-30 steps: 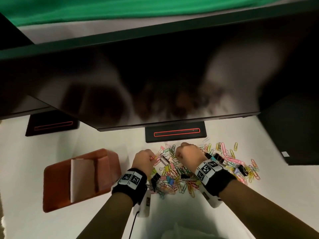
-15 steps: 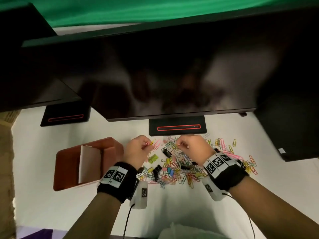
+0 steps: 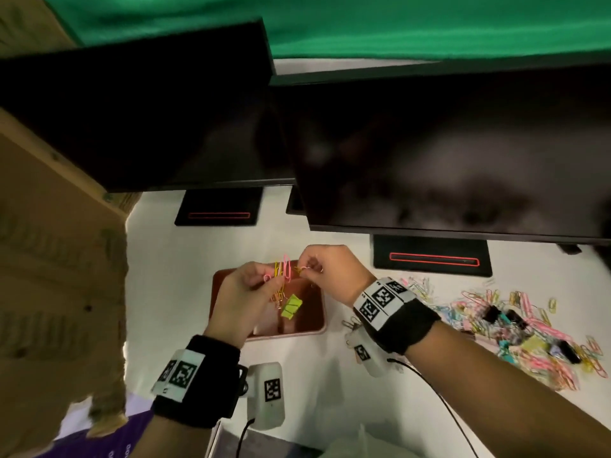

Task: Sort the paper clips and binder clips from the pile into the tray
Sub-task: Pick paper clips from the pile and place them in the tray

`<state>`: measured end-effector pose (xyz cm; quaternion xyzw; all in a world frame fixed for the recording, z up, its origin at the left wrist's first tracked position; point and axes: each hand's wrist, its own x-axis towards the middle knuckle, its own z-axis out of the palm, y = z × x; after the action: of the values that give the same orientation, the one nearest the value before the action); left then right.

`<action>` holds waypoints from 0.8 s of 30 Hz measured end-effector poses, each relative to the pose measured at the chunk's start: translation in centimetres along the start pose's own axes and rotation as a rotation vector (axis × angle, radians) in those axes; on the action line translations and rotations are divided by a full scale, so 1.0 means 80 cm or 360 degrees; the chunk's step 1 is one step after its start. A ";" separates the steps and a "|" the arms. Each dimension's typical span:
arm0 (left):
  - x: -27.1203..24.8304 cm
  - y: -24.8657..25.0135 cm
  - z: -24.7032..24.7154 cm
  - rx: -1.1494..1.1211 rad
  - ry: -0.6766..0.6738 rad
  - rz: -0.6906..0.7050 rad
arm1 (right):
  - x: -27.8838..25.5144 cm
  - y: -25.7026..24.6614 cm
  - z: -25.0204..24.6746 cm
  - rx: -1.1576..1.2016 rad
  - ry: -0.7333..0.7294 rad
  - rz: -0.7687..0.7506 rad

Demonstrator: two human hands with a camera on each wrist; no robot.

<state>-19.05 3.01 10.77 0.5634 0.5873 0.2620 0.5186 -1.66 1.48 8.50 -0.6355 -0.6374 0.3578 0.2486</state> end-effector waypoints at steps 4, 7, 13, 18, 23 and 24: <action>0.011 -0.022 -0.019 -0.0071 -0.0030 -0.0036 | 0.015 -0.007 0.041 0.0099 -0.0052 0.0053; 0.020 -0.031 -0.015 -0.0117 -0.0018 -0.0052 | 0.008 0.000 0.046 0.0184 0.0014 0.0065; 0.032 -0.037 0.010 -0.0279 0.0056 -0.0116 | -0.011 0.013 0.046 0.0847 -0.0143 0.0212; 0.039 -0.036 0.015 -0.0255 0.0075 -0.0088 | -0.016 0.027 0.029 0.0796 -0.0100 0.0288; 0.047 -0.042 0.019 0.0074 -0.0010 -0.0034 | -0.037 0.067 -0.008 0.0604 0.0016 0.0410; 0.047 -0.043 0.023 0.0153 -0.0047 -0.0043 | -0.042 0.075 -0.013 0.0571 0.0056 0.0473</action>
<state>-18.09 5.22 5.92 0.5836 0.5990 0.2182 0.5031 3.20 -2.07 4.99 -0.6740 -0.4587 0.4870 0.3133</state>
